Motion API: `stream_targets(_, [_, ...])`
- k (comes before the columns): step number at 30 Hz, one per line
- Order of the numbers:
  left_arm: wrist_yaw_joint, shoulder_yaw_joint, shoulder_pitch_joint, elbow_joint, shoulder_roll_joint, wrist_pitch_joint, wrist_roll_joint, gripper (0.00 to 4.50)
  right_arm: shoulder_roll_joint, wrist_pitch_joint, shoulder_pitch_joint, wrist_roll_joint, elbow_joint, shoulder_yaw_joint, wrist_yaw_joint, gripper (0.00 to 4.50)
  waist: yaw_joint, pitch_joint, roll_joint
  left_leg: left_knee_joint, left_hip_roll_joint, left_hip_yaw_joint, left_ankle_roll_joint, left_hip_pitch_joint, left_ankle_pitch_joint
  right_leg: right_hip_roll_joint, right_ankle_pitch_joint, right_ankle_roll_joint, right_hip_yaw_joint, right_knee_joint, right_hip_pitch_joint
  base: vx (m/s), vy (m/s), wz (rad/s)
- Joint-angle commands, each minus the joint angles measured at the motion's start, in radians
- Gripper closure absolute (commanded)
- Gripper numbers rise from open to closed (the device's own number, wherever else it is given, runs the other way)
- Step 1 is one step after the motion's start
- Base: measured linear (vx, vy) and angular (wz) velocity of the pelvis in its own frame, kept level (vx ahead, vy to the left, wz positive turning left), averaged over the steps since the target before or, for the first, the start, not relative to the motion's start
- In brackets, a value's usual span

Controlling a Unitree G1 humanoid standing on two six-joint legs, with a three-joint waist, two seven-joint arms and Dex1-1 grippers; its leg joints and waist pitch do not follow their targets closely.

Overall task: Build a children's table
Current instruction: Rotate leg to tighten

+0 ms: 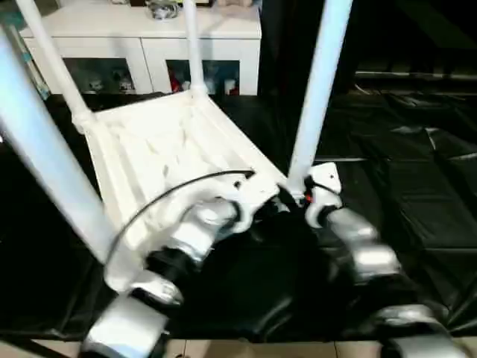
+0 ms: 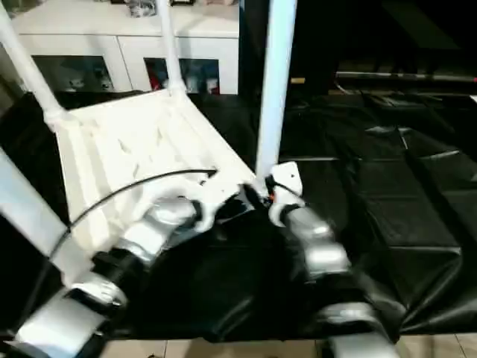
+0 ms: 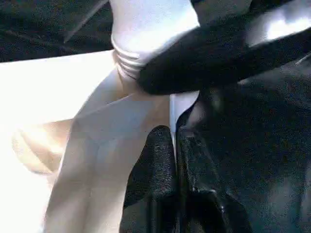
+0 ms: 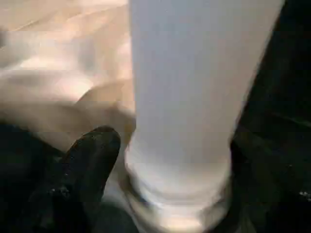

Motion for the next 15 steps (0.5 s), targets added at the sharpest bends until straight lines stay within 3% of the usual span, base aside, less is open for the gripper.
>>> stream_targets(1, [-0.044,-0.012,0.000,0.027,0.016,-0.023,0.007,4.50,-0.010,0.008,0.006,0.025,-0.067,0.049,0.110,0.77,0.004,-0.052,-0.015,-0.073,0.033,-0.020,0.061,0.009,-0.309,-0.054,-0.407,-0.158,0.034,-0.088,0.034,0.000,0.000,0.00])
stream_targets(2, [-0.109,-0.007,0.000,0.024,0.047,-0.047,-0.009,4.50,-0.059,0.007,0.022,0.034,-0.107,0.065,0.193,0.77,0.004,-0.055,-0.017,-0.073,0.033,-0.021,0.063,0.003,-0.278,-0.054,-0.374,-0.168,0.034,-0.081,0.041,0.000,0.000,0.00])
stream_targets(4, [-0.203,-0.005,0.000,0.017,0.095,-0.072,-0.030,4.50,-0.119,0.014,0.038,0.050,-0.147,0.075,0.293,0.77,0.011,-0.055,-0.018,-0.070,0.037,-0.017,0.078,0.008,-0.255,-0.051,-0.310,-0.188,0.037,-0.077,0.038,0.000,0.000,0.00])
stream_targets(6, [-0.268,-0.009,0.003,0.007,0.121,-0.093,-0.044,4.50,-0.144,0.024,0.044,0.062,-0.162,0.076,0.340,0.77,0.010,-0.058,-0.018,-0.070,0.037,-0.020,0.093,-0.007,-0.209,-0.055,-0.245,-0.209,0.033,-0.061,0.052,0.000,0.000,0.00])
stream_targets(9, [-0.418,-0.005,0.024,-0.046,0.158,-0.074,-0.107,4.50,-0.168,0.039,0.043,0.073,-0.175,0.076,0.392,0.77,0.013,-0.063,-0.018,-0.063,0.040,-0.015,0.099,0.002,-0.169,-0.052,-0.161,-0.257,0.033,-0.050,0.048,0.000,0.000,0.00])
stream_targets(11, [-0.430,-0.003,0.026,-0.052,0.161,-0.069,-0.113,4.50,-0.168,0.041,0.043,0.074,-0.177,0.077,0.395,0.77,0.017,-0.064,-0.013,-0.060,0.042,-0.011,0.109,0.005,-0.143,-0.049,-0.103,-0.283,0.033,-0.043,0.045,0.000,0.000,0.00])
stream_targets(15, [-0.471,-0.006,0.031,-0.059,0.171,-0.071,-0.122,4.50,-0.165,0.050,0.049,0.099,-0.188,0.092,0.443,0.77,0.032,-0.063,-0.014,-0.058,0.044,-0.007,0.118,0.010,-0.138,-0.050,-0.070,-0.298,0.035,-0.039,0.044,0.000,0.000,0.00])
